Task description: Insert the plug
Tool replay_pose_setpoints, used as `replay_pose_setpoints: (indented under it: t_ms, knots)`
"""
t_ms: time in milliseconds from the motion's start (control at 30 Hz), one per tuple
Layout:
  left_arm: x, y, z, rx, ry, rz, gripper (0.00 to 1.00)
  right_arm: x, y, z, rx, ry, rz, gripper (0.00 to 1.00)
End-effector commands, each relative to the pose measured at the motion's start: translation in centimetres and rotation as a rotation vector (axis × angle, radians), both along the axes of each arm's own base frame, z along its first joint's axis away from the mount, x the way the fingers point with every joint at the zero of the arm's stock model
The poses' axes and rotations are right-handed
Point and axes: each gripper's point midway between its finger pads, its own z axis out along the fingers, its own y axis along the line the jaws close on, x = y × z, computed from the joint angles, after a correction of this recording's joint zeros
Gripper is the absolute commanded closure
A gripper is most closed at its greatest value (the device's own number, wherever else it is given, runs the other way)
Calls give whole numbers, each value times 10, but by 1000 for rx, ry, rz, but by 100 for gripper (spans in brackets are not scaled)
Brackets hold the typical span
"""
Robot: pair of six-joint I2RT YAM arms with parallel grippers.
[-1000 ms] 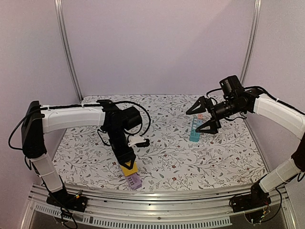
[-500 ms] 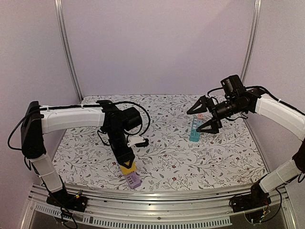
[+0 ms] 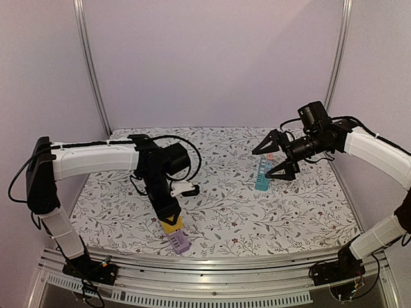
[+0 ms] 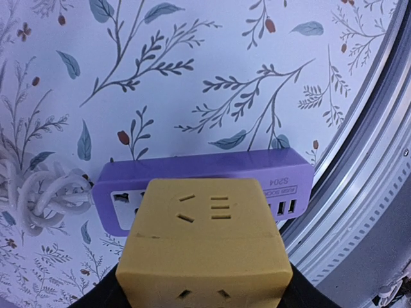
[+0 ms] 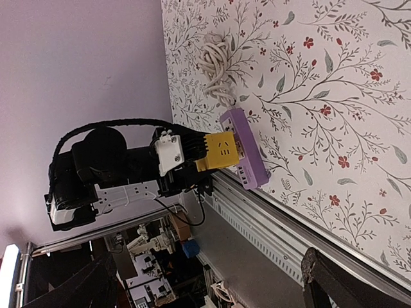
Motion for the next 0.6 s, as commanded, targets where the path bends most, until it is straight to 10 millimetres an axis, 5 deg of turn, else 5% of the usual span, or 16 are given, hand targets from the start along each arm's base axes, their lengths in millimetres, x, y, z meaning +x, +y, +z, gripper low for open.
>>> replay_pose_setpoints:
  t_ms: [0, 333, 567]
  knots:
    - [-6, -4, -5, -11, -3, 0, 100, -6, -3, -1, -8, -7, -5, 1]
    - [-25, -11, -6, -39, 39, 5, 100, -7, -5, -1, -10, -4, -12, 1]
    - [-20, -5, -16, 5, 7, 20, 100, -6, -4, -2, -8, -2, -11, 1]
